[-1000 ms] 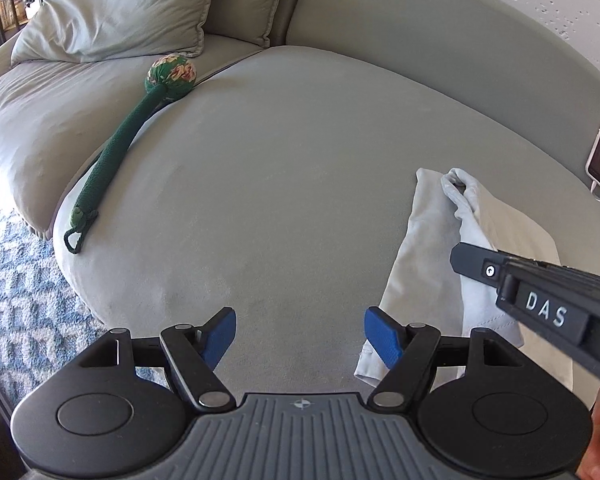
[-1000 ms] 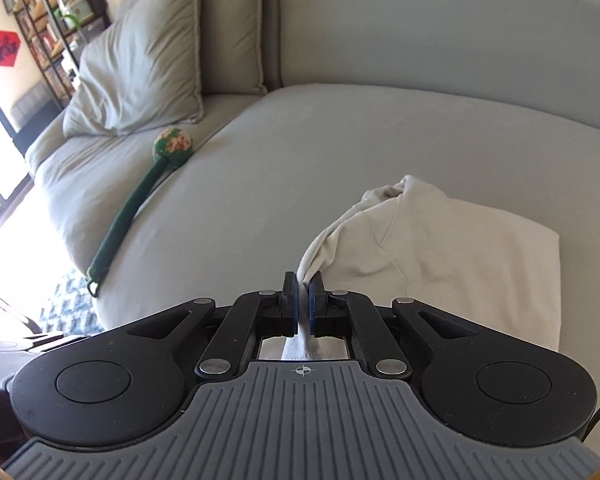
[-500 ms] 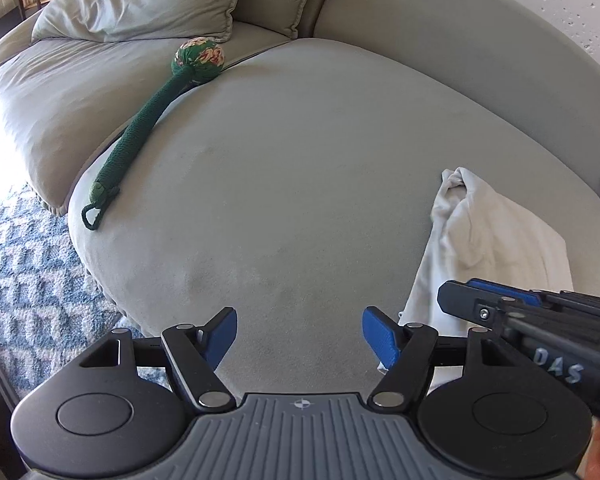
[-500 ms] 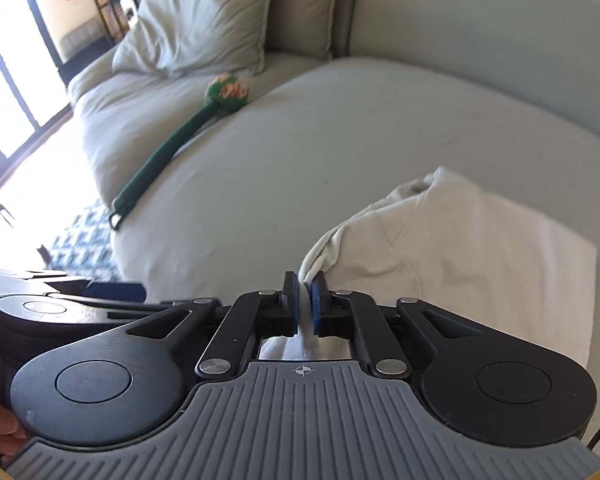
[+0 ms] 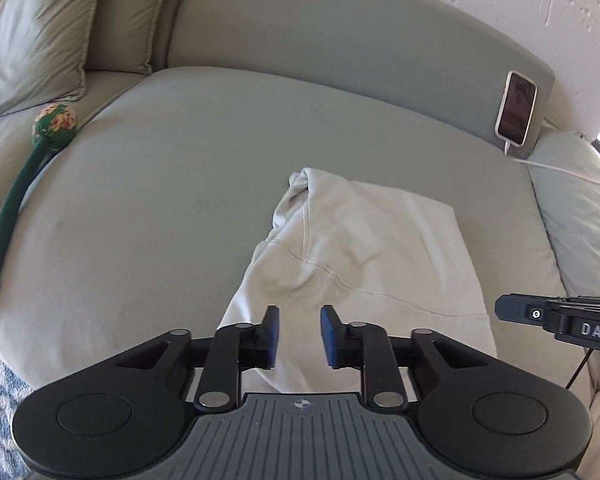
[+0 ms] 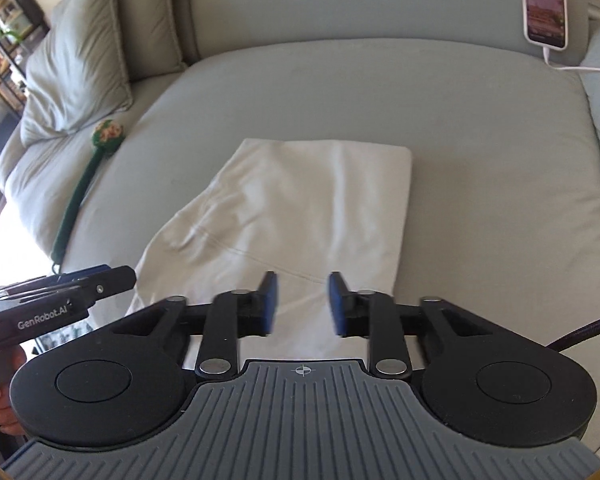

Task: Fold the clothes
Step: 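Open the right gripper to release the folded side, then pinch the folded sweatshirt edge with both grippers, then open them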

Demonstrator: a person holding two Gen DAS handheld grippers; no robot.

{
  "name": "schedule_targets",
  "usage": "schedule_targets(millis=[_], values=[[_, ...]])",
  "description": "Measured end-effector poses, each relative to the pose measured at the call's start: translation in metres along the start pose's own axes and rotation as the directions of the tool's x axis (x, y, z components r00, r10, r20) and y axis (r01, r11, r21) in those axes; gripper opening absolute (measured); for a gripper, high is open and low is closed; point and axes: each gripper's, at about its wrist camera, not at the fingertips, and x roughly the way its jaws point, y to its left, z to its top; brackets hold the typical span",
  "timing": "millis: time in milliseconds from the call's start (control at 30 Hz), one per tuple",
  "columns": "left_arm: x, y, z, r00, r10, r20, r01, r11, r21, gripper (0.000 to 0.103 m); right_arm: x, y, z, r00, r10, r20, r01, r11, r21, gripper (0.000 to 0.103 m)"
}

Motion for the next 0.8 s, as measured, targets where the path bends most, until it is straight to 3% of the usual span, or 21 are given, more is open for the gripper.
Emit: schedule_targets(millis=[133,233,367,400,467,500,533,567,600,700,800], values=[[0.039,0.009,-0.003,0.985,0.154,-0.078,-0.152,0.988,0.033,0.01,0.025,0.0,-0.004,0.999,0.034,-0.019,-0.036,0.993,-0.115,0.007],[0.033,0.019,-0.002,0.973,0.212,-0.095,-0.211,0.977,0.028,0.012,0.054,0.0,-0.017,0.992,-0.006,-0.123,-0.014,0.987,-0.159,0.01],[0.002,0.016,0.006,0.991,0.121,-0.061,-0.12,0.992,0.028,0.012,0.041,-0.019,-0.023,0.988,-0.011,-0.152,-0.003,0.996,-0.089,0.008],[-0.003,0.009,0.009,0.995,0.091,-0.048,-0.088,0.995,0.047,0.017,0.035,-0.023,-0.019,0.989,0.004,-0.151,-0.014,0.998,-0.064,0.012],[-0.005,-0.007,0.019,0.999,0.033,-0.031,-0.031,0.996,0.08,0.02,0.026,-0.029,-0.008,0.993,-0.001,-0.115,-0.005,0.999,-0.046,0.029],[-0.001,-0.015,0.025,1.0,0.011,-0.028,-0.008,0.996,0.094,0.021,0.024,-0.031,-0.001,0.995,-0.008,-0.095,0.004,0.999,-0.038,0.042],[0.004,-0.023,0.031,1.0,-0.007,-0.026,0.01,0.994,0.109,0.023,0.024,-0.034,0.006,0.997,-0.009,-0.074,0.008,1.0,-0.026,0.042],[0.01,-0.031,0.037,1.0,-0.019,-0.024,0.022,0.992,0.123,0.029,0.025,-0.036,0.013,0.999,-0.009,-0.053,0.009,1.0,-0.011,0.042],[0.018,-0.036,0.042,0.999,-0.024,-0.026,0.027,0.991,0.132,0.029,0.029,-0.041,0.019,0.999,-0.004,-0.032,0.005,1.0,0.012,0.041],[0.05,-0.044,0.063,0.996,-0.063,-0.065,0.07,0.992,0.108,0.028,0.042,-0.055,0.034,0.999,0.009,0.031,-0.011,0.996,0.09,0.005],[0.076,-0.051,0.08,0.992,-0.113,-0.061,0.119,0.986,0.117,0.025,0.063,-0.068,0.048,0.997,0.034,0.071,-0.045,0.987,0.152,0.005]])
